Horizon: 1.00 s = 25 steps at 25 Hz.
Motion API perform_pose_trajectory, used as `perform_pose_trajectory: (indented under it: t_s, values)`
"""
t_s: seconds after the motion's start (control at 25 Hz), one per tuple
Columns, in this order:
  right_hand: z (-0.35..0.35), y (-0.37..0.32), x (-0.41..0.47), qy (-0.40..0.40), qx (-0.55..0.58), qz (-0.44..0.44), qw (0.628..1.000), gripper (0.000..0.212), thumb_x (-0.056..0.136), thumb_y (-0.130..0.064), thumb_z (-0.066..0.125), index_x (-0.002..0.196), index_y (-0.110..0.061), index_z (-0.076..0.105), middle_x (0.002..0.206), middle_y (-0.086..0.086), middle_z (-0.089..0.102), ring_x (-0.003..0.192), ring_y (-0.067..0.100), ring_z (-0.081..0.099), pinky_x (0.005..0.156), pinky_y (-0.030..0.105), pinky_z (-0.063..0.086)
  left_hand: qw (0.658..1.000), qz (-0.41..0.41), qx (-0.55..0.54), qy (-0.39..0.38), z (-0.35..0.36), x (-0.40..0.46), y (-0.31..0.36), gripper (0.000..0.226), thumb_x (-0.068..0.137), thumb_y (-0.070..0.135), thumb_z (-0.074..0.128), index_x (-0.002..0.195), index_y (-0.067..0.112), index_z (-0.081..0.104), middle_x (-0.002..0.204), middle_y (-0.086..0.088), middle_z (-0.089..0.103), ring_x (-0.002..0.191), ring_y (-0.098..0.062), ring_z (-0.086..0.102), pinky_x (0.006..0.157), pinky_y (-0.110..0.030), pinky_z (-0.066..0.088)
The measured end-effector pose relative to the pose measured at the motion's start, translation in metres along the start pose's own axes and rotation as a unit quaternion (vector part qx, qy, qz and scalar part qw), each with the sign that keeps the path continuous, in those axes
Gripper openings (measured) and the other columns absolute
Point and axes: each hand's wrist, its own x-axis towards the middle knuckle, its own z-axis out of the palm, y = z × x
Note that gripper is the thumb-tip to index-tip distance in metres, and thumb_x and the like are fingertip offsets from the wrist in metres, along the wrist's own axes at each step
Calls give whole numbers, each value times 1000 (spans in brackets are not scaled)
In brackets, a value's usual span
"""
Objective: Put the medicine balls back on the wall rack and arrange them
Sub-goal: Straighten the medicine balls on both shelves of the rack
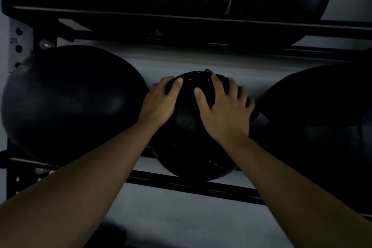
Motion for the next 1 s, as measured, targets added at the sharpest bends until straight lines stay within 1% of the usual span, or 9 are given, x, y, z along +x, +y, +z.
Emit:
perform_pose_trajectory:
  t_s: [0.12, 0.24, 0.32, 0.44, 0.52, 0.6, 0.68, 0.8, 1.0]
  values:
    - [-10, 7, 44, -55, 10, -47, 997, 79, 93, -81, 17, 159, -42, 35, 167, 11, 38, 152, 41, 34, 121, 64, 25, 996, -91, 15, -22, -1, 10, 12, 77, 100, 76, 30, 158, 28, 47, 157, -10, 56, 140, -34, 58, 102, -41, 48]
    - [-23, 12, 87, -181, 67, -94, 977, 63, 95, -80, 26, 148, -54, 48, 158, 0, 49, 148, 29, 42, 122, 51, 30, 978, -184, 86, -55, -3, 14, 26, 92, 103, 74, 18, 170, 13, 25, 174, -18, 35, 156, -39, 41, 122, -45, 37]
    - [-20, 12, 102, -197, 68, -113, 972, 55, 101, -71, 28, 146, -51, 53, 155, -1, 54, 146, 24, 46, 121, 45, 34, 970, -171, 168, -50, -5, 10, 33, 94, 103, 76, 14, 171, 12, 24, 178, -19, 27, 161, -40, 32, 128, -50, 28]
    - [-13, 11, 93, -67, 75, -132, 986, 48, 110, -43, 30, 134, -24, 68, 138, 9, 69, 128, 27, 61, 100, 37, 46, 982, 34, 181, -47, 2, -15, 30, 86, 94, 85, 33, 166, 38, 29, 178, -7, 26, 163, -37, 25, 129, -63, 26]
    - [-10, 19, 64, 77, 177, -99, 976, 41, 110, -29, 36, 116, -9, 71, 117, 12, 75, 108, 23, 67, 86, 34, 48, 986, 83, 135, -43, 5, -28, 25, 85, 88, 87, 45, 161, 46, 34, 175, -1, 32, 161, -31, 32, 126, -62, 33]
    - [-6, 31, 24, 100, 227, -94, 964, 40, 110, -32, 40, 132, -15, 68, 135, 8, 69, 127, 17, 60, 107, 29, 44, 990, 68, 123, -24, 5, -25, 23, 85, 87, 87, 50, 160, 47, 37, 170, 1, 39, 157, -29, 40, 123, -59, 39]
    - [1, 38, -10, 45, 174, -80, 981, 55, 108, -49, 33, 158, -31, 46, 166, 4, 43, 155, 24, 34, 127, 47, 27, 990, 62, 126, -20, 3, -20, 25, 86, 86, 88, 50, 160, 46, 38, 168, 1, 42, 154, -30, 44, 121, -59, 43]
    - [1, 33, -23, 34, 153, -15, 987, 69, 97, -67, 20, 162, -46, 30, 175, 2, 25, 159, 36, 22, 126, 63, 23, 989, 44, 138, -38, 2, -14, 29, 90, 83, 92, 47, 159, 46, 38, 165, -2, 43, 150, -34, 47, 118, -59, 46]
    - [-22, 22, 52, -86, 139, -12, 986, 57, 101, -67, 27, 154, -53, 45, 171, 0, 35, 153, 36, 36, 124, 54, 31, 980, -86, 125, -128, -8, 32, 50, 100, 86, 90, 47, 162, 25, 47, 165, -9, 51, 146, -33, 55, 121, -46, 45]
